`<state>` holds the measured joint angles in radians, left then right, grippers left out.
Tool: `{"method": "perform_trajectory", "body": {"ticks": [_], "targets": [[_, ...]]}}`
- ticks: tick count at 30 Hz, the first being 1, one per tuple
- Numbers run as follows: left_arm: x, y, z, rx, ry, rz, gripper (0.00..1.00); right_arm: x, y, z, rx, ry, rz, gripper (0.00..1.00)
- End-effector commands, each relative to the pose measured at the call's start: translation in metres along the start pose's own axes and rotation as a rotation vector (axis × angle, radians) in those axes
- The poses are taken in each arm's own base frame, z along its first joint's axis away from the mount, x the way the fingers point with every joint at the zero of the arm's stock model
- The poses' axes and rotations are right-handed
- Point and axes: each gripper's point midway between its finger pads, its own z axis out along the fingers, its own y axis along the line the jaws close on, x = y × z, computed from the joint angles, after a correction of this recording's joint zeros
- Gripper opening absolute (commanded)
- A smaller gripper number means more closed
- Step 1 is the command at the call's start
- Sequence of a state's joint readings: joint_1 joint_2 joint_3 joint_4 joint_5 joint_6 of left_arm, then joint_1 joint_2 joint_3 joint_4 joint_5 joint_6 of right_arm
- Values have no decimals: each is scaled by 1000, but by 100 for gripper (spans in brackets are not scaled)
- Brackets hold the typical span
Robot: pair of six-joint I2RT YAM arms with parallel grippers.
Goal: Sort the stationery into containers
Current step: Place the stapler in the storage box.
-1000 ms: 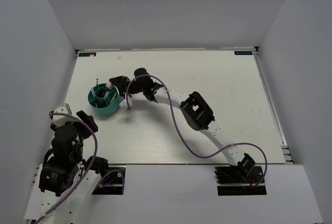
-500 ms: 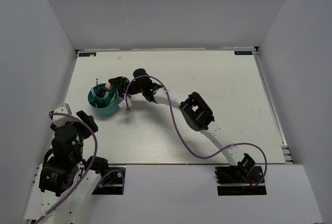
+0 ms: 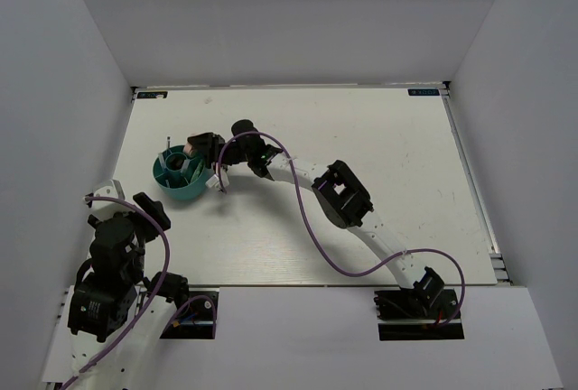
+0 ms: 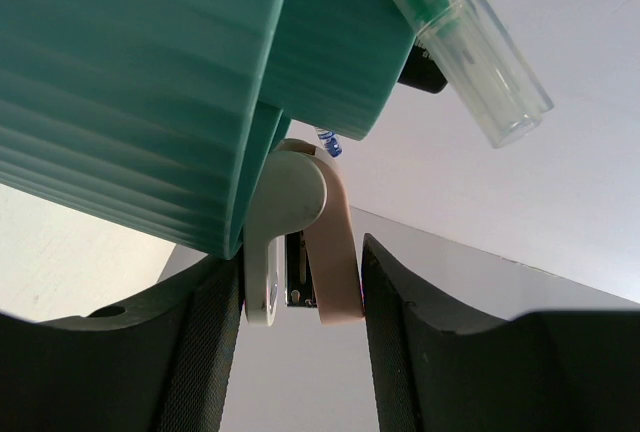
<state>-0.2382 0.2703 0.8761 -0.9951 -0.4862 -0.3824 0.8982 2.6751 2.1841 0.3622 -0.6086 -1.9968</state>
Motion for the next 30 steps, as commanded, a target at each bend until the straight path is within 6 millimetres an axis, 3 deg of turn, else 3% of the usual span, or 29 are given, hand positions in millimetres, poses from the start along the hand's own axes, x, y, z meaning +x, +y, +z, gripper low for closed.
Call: {"method": "perform_trajectory", "body": {"ticks": [1, 12, 30], "targets": [[1, 1, -2, -1, 1, -1, 79, -2, -38, 0, 49, 13, -440, 52], [0, 2, -3, -2, -2, -3, 79, -1, -44, -1, 58, 14, -442, 60], [-2, 0, -5, 10, -2, -11, 79, 9, -63, -4, 68, 43, -453, 85]]}}
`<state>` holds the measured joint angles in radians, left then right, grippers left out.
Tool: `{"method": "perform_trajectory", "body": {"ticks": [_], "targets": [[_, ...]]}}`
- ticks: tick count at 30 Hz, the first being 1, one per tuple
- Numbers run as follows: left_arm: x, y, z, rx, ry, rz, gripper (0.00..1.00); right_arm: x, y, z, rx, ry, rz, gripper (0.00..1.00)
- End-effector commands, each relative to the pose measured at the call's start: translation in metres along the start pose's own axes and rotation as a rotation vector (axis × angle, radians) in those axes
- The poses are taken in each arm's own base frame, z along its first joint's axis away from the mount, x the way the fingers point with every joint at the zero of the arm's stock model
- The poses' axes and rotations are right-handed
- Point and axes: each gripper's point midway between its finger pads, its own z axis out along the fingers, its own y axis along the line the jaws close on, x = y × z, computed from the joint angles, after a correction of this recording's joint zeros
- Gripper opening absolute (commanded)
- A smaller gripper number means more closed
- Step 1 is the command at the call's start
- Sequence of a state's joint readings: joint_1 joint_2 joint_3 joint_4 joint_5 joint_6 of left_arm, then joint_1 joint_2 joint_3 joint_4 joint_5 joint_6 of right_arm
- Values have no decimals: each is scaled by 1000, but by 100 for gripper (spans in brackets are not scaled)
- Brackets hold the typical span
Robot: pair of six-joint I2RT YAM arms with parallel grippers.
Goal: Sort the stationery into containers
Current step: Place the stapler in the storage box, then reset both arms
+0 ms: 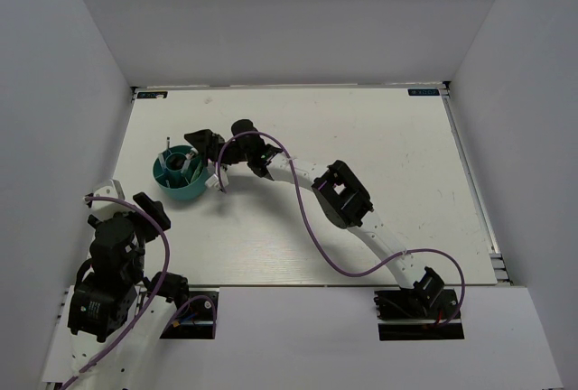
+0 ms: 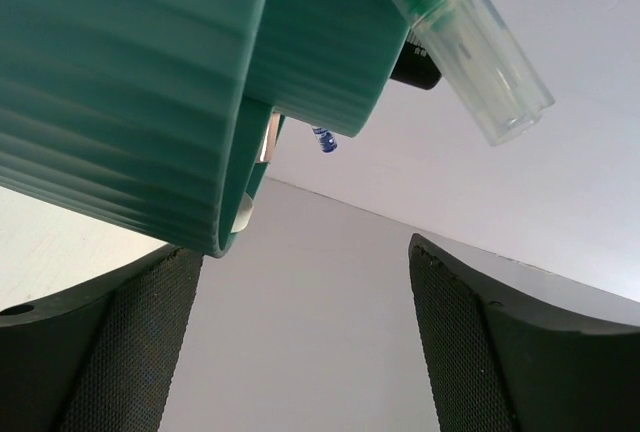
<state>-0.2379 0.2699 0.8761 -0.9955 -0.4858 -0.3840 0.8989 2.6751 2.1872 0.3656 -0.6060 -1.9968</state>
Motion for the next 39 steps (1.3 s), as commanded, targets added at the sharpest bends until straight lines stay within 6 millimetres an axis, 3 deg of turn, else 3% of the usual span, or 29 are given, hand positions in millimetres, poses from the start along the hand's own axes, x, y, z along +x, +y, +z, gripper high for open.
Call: {"method": "perform_trajectory", "body": {"ticks": [1, 8, 11, 14, 16, 19, 20, 21, 22, 24, 25, 26, 27, 28, 29, 30, 31, 32, 33, 34, 35, 36, 37, 38, 39], "targets": [[-4, -1, -5, 14, -4, -15, 79, 7, -62, -3, 68, 39, -451, 85], [-4, -4, -5, 25, 7, -10, 77, 22, -75, -12, 65, 97, -437, 84], [-4, -11, -5, 52, 24, 0, 74, 34, -85, -26, 58, 178, -413, 81], [-4, -19, -5, 88, 53, 14, 68, 50, -85, -53, -2, 315, -360, 80], [-2, -27, -4, 119, 81, 20, 57, 48, -86, -73, -28, 353, -330, 80], [-1, -36, -5, 156, 115, 24, 25, 55, -81, -105, -73, 464, -250, 75], [-3, -38, -6, 166, 119, 23, 12, 64, -97, -121, -60, 529, -211, 70], [1, -45, -7, 198, 149, 26, 0, 64, -105, -131, -44, 561, -154, 64], [2, -48, -6, 210, 166, 41, 0, 66, -117, -144, -19, 595, -85, 42], [7, -58, -8, 262, 202, 56, 0, 76, -109, -172, -68, 734, 63, 18], [13, -64, -5, 285, 239, 77, 0, 82, -124, -198, -73, 818, 180, 0], [17, -68, -5, 310, 265, 84, 0, 81, -107, -214, -163, 886, 272, 0], [24, -72, 0, 317, 297, 95, 0, 84, -112, -226, -83, 952, 492, 0], [30, -82, -4, 373, 331, 95, 0, 88, -127, -250, -111, 1030, 592, 0], [32, -86, -1, 388, 335, 87, 0, 69, -97, -265, -278, 1065, 707, 0], [39, -86, 2, 383, 355, 87, 0, 75, -123, -275, -94, 1132, 967, 0], [47, -97, -2, 447, 395, 77, 0, 79, -143, -285, -53, 1144, 1054, 0], [48, -101, -2, 466, 399, 67, 0, 48, -129, -301, -232, 1138, 1160, 0], [54, -103, 0, 472, 421, 58, 10, 31, -125, -304, -197, 1128, 1359, 0], [59, -111, -4, 521, 454, 49, 25, 14, -119, -313, -238, 1125, 1436, 0], [62, -114, -5, 535, 467, 43, 48, -12, -125, -327, -260, 1089, 1570, 15], [66, -117, -6, 556, 488, 38, 72, -30, -125, -324, -281, 1019, 1652, 30], [70, -122, -9, 584, 515, 36, 100, -51, -121, -343, -234, 1029, 1734, 60], [72, -123, -10, 596, 526, 33, 100, -59, -121, -343, -220, 999, 1761, 77], [75, -126, -10, 609, 540, 28, 100, -51, -125, -345, -134, 1003, 1743, 90]]}}
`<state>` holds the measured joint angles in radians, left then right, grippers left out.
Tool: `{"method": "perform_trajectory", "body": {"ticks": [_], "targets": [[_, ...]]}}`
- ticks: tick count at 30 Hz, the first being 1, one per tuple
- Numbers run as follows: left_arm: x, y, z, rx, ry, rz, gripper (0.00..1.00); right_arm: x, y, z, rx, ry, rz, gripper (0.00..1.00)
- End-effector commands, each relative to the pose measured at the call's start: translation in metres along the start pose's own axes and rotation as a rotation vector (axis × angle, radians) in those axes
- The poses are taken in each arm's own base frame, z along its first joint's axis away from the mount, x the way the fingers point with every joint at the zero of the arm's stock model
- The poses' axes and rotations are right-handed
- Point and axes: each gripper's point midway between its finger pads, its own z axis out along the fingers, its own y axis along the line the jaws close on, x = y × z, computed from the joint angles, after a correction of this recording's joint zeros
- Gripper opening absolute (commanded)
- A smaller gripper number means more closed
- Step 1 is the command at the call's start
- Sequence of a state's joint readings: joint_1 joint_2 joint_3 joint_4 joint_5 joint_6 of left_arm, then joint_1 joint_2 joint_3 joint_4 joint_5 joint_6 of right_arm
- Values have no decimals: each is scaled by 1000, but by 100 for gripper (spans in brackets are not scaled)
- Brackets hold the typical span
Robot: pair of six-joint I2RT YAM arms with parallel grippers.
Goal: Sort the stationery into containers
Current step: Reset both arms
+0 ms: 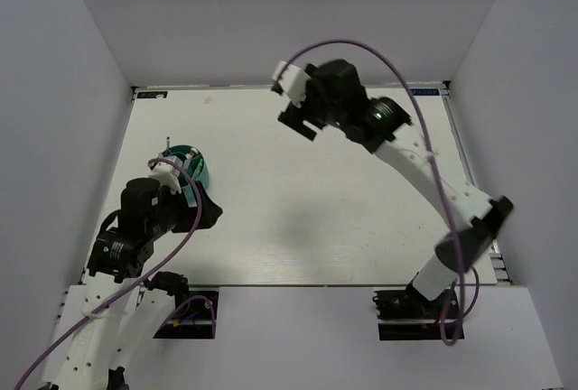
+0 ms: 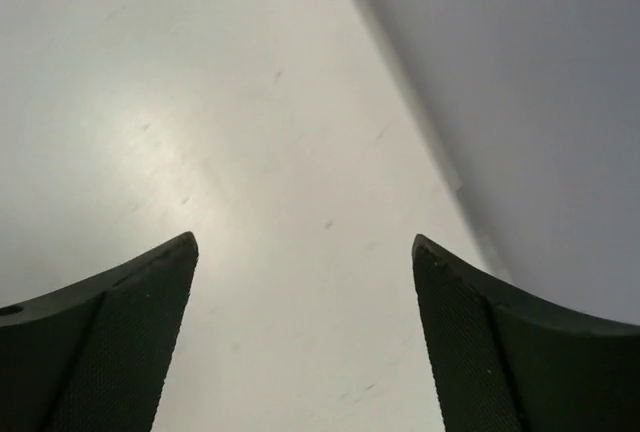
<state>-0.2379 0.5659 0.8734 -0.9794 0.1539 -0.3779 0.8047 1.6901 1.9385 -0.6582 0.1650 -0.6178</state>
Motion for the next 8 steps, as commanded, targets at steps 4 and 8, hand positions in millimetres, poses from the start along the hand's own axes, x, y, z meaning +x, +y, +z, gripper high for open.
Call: {"method": "perform_trajectory", "body": {"ticks": [4, 8], "targets": [[8, -24, 10, 147, 42, -13, 100, 95, 62, -39, 39, 116, 390, 90], [8, -27, 12, 164, 58, -2, 100, 119, 62, -57, 128, 124, 442, 90]]}}
